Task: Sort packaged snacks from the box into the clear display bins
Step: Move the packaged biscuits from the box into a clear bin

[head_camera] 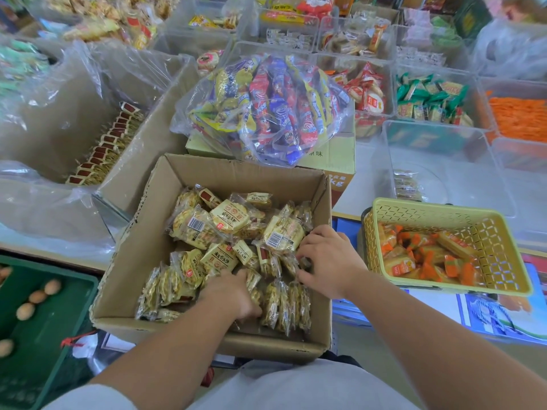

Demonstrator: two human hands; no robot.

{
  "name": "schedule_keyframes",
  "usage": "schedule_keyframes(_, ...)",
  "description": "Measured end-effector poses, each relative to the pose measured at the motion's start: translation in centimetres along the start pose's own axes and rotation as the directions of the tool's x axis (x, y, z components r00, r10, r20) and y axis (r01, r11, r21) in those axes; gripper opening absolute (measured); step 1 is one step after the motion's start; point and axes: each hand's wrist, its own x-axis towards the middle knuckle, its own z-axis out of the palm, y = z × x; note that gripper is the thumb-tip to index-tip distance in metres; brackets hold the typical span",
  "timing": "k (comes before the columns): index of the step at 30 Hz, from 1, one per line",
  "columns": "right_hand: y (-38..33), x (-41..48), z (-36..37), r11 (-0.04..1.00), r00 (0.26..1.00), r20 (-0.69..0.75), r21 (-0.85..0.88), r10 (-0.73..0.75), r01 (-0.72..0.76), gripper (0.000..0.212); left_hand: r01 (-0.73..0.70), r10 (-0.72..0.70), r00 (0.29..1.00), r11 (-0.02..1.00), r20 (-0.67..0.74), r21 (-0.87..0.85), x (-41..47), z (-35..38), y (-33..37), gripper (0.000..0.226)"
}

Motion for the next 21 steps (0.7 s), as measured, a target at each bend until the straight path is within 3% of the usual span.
schedule_keyframes(6,0.0,0.0,-0.1,1.000,1.000,0.005,0.005,-0.001,0.001,0.050,-0.034,0.032,0.993,0.999,-0.117,-0.019,-0.7,-0.2,-0.2,0.085)
schedule_keyframes(9,0.0,0.0,-0.1,1.000,1.000,0.005,0.008,-0.006,0.006,0.051,-0.061,0.052,0.991,0.996,-0.125,-0.065,-1.1,-0.8,-0.6,0.090)
schedule_keyframes(14,0.1,0.0,-0.2,1.000,1.000,0.011,0.009,-0.012,0.012,0.050,-0.093,0.058,0.990,0.953,-0.128,-0.287,-2.9,-2.1,-2.1,0.103)
schedule_keyframes(17,0.1,0.0,-0.2,1.000,1.000,0.014,0.008,-0.015,0.015,0.050,-0.104,0.046,0.991,0.859,-0.127,-0.501,-4.4,-3.2,-4.2,0.096)
schedule_keyframes(21,0.1,0.0,-0.3,1.000,1.000,0.003,-0.002,-0.021,0.021,0.051,-0.188,0.030,0.976,0.628,-0.217,-0.755,-6.6,-4.2,-7.0,0.061)
